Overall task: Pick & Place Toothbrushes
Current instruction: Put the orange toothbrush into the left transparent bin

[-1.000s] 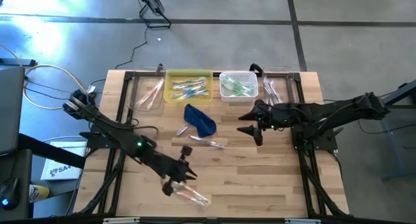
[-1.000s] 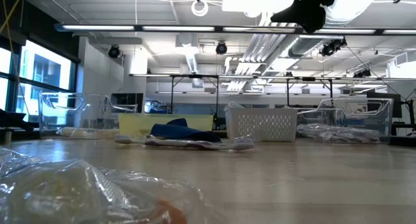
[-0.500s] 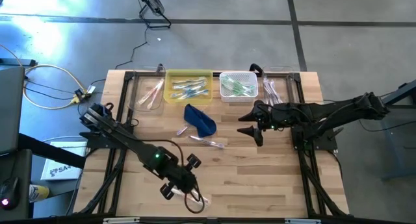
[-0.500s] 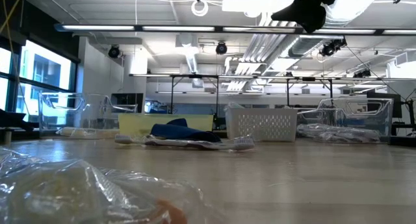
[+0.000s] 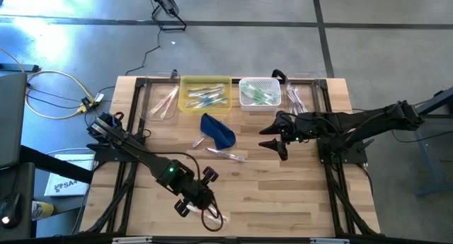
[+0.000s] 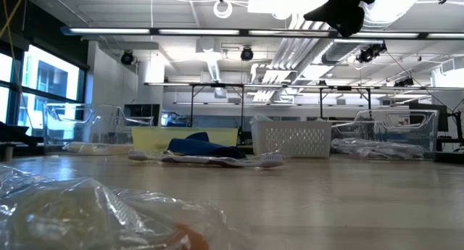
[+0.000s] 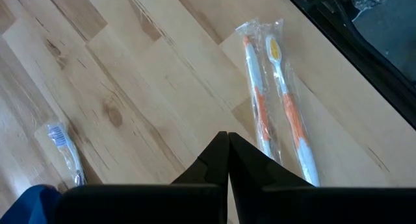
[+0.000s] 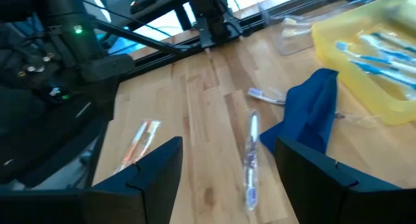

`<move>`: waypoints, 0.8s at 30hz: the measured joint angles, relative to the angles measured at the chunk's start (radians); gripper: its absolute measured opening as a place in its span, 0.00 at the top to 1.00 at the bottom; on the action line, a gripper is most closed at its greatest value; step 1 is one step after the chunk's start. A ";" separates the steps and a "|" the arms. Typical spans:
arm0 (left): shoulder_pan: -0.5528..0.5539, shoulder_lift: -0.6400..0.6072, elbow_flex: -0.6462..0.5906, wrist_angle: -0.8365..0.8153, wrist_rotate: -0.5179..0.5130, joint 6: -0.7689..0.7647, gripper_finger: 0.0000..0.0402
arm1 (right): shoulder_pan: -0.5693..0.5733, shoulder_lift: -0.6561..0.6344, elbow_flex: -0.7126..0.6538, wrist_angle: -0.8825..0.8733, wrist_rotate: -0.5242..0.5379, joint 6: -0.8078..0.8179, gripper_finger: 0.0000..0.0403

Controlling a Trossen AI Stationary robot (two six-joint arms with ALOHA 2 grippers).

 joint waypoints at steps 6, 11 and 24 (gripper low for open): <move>0.000 0.000 0.000 -0.023 0.000 -0.001 0.99 | 0.000 0.000 0.000 -0.001 -0.030 -0.010 0.42; 0.000 0.000 0.000 -0.032 -0.003 -0.072 0.90 | 0.000 0.000 0.000 -0.002 -0.028 -0.084 0.42; 0.000 0.021 -0.002 -0.006 0.017 -0.072 0.64 | 0.000 0.000 0.000 -0.001 -0.026 -0.057 0.42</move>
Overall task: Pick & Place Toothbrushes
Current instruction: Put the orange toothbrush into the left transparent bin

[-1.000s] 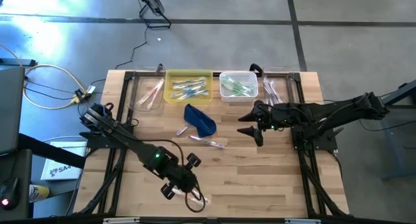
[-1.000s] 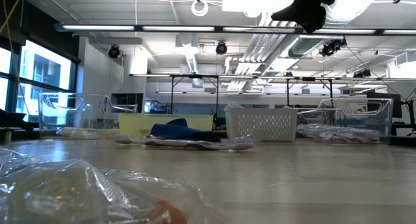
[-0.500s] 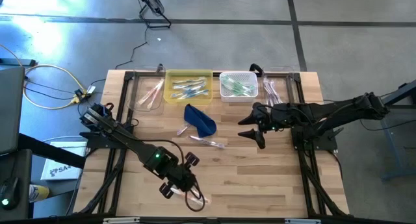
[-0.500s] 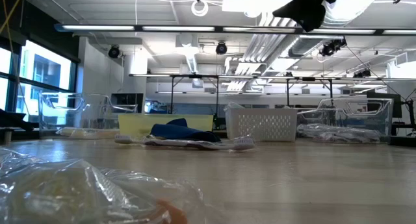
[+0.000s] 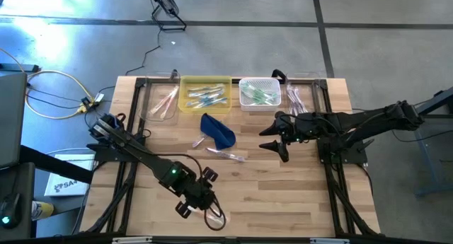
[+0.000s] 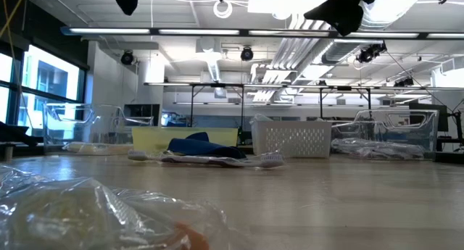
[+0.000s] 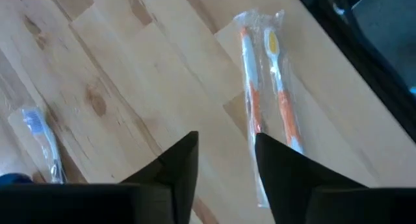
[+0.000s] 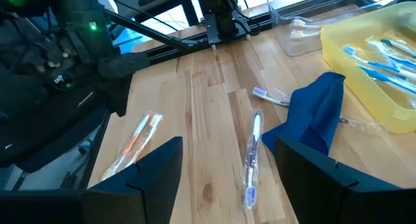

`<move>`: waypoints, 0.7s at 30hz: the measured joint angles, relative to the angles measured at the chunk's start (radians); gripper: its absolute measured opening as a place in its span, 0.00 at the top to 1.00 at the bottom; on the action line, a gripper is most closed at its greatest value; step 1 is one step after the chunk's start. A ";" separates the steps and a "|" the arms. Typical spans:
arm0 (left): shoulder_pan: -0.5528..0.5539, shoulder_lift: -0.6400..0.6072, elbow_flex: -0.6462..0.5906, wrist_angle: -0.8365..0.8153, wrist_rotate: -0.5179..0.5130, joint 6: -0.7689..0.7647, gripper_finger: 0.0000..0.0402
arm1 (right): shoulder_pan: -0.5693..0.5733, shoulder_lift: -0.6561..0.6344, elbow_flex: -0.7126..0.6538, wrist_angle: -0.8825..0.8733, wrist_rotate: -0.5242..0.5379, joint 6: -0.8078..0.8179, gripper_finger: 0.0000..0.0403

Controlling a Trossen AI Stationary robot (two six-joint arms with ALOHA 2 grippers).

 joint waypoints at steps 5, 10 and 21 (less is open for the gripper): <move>0.000 0.043 -0.001 0.029 0.025 0.000 0.56 | 0.000 0.000 -0.001 -0.009 0.001 0.032 0.42; 0.000 0.090 0.000 0.075 0.063 -0.036 0.54 | 0.000 0.000 -0.001 -0.018 0.001 0.032 0.42; 0.000 0.127 0.002 0.154 0.078 -0.059 0.54 | 0.000 0.000 -0.001 -0.045 0.002 0.031 0.42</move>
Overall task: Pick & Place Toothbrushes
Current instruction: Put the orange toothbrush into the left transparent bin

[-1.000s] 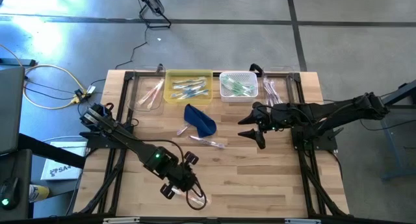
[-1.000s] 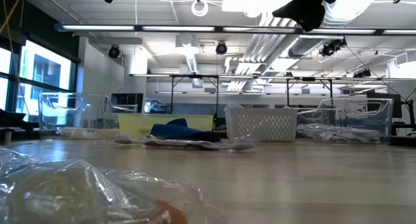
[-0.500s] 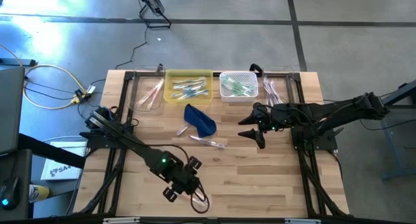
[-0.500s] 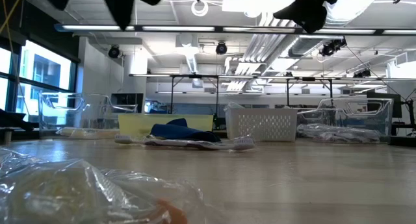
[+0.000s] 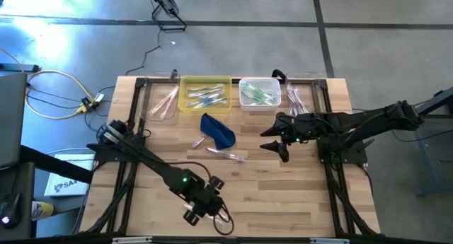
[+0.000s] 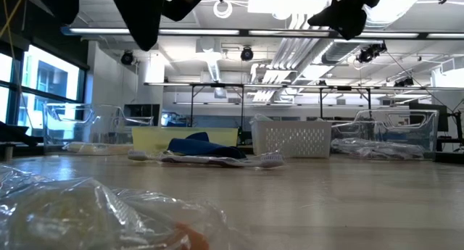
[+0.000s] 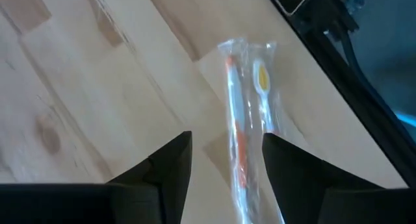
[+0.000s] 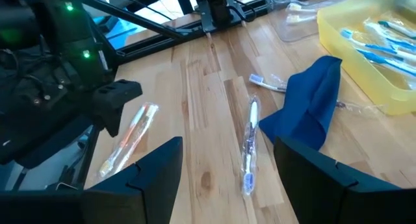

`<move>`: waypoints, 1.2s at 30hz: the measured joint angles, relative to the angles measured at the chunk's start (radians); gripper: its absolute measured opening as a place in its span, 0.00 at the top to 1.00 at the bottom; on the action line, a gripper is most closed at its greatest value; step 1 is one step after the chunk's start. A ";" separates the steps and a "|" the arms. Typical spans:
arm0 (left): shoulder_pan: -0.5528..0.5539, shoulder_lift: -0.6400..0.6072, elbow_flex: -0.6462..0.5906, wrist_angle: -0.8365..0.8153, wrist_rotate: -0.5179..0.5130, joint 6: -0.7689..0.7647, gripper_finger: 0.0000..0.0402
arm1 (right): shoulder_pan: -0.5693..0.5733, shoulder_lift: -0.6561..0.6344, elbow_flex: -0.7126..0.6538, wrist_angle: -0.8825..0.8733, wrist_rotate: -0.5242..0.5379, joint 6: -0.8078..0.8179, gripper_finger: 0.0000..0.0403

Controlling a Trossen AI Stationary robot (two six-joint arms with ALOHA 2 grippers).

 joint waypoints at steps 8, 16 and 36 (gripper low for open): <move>0.000 -0.001 -0.001 0.029 0.010 -0.003 0.54 | 0.000 0.000 0.000 -0.014 0.003 0.000 0.42; 0.000 -0.001 -0.001 -0.006 0.025 -0.006 0.54 | 0.000 0.000 0.000 -0.014 0.003 0.000 0.42; 0.000 -0.001 -0.001 -0.009 0.022 -0.011 0.54 | 0.000 0.000 0.000 -0.014 0.003 -0.001 0.42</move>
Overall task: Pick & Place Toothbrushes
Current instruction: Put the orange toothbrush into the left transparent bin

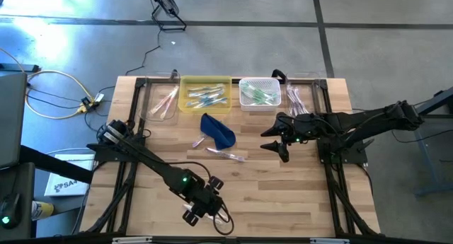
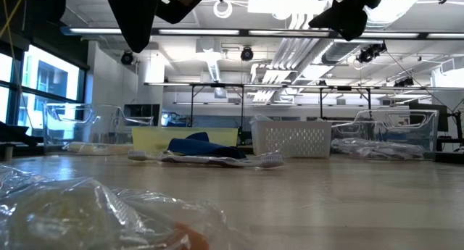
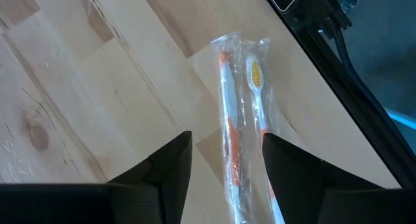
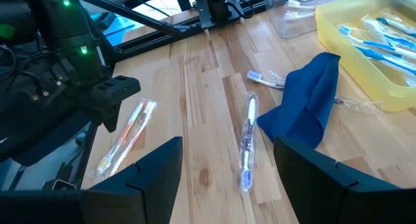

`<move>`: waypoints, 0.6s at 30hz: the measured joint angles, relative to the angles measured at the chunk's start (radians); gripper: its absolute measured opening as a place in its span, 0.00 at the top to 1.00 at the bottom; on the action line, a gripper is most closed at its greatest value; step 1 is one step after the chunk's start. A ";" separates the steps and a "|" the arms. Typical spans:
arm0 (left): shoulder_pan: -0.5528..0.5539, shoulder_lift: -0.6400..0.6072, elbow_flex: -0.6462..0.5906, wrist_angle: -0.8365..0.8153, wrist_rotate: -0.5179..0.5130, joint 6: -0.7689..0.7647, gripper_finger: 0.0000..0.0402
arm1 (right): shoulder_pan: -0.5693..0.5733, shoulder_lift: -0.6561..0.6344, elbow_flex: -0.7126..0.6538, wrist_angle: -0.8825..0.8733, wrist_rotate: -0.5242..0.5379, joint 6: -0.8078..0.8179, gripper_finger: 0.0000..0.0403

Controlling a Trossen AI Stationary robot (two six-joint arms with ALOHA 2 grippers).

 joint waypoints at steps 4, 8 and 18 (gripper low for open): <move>0.000 0.000 0.000 0.000 0.000 0.000 0.54 | 0.000 0.000 0.000 0.000 0.000 -0.007 0.42; 0.000 0.000 0.000 0.000 -0.001 0.000 0.54 | 0.000 0.000 0.000 0.000 0.000 -0.008 0.42; 0.000 0.000 0.000 -0.001 -0.001 -0.001 0.54 | 0.000 0.000 0.000 0.000 0.000 -0.008 0.42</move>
